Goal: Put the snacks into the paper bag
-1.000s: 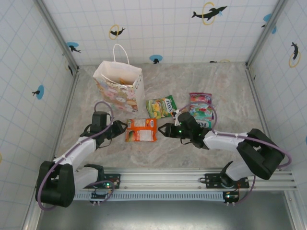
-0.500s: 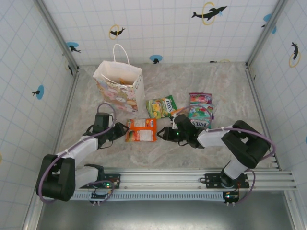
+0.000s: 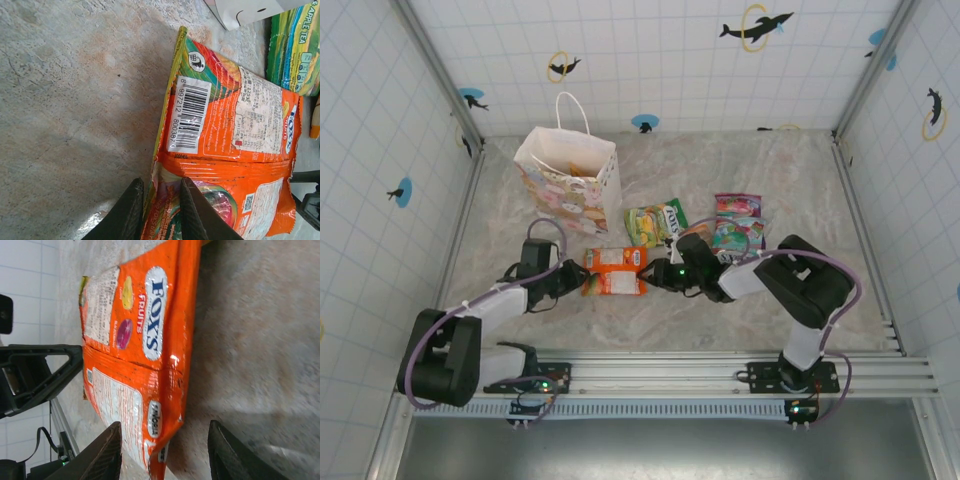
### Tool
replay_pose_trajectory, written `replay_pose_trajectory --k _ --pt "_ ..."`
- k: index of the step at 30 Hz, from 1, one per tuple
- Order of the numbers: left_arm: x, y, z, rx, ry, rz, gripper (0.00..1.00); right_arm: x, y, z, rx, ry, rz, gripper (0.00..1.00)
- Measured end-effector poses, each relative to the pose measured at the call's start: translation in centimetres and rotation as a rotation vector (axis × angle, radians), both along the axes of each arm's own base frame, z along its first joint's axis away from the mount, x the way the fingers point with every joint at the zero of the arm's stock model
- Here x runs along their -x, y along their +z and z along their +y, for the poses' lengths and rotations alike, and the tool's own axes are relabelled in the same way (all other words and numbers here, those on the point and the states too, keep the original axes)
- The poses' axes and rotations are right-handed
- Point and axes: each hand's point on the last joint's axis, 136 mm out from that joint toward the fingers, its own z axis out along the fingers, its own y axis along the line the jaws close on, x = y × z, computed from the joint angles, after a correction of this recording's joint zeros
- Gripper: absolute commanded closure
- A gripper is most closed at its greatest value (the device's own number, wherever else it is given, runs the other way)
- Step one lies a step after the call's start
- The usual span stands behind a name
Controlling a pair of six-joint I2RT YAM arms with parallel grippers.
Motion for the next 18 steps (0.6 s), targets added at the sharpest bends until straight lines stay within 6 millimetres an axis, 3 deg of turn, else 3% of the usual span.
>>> replay_pose_trajectory --k 12,18 --pt "-0.3 -0.8 -0.9 0.009 -0.028 0.001 0.82 -0.7 0.0 2.3 -0.103 0.038 0.037 0.57" --pt "-0.4 -0.8 -1.1 0.013 -0.035 -0.004 0.83 -0.7 -0.2 2.9 -0.132 0.038 0.065 0.67"
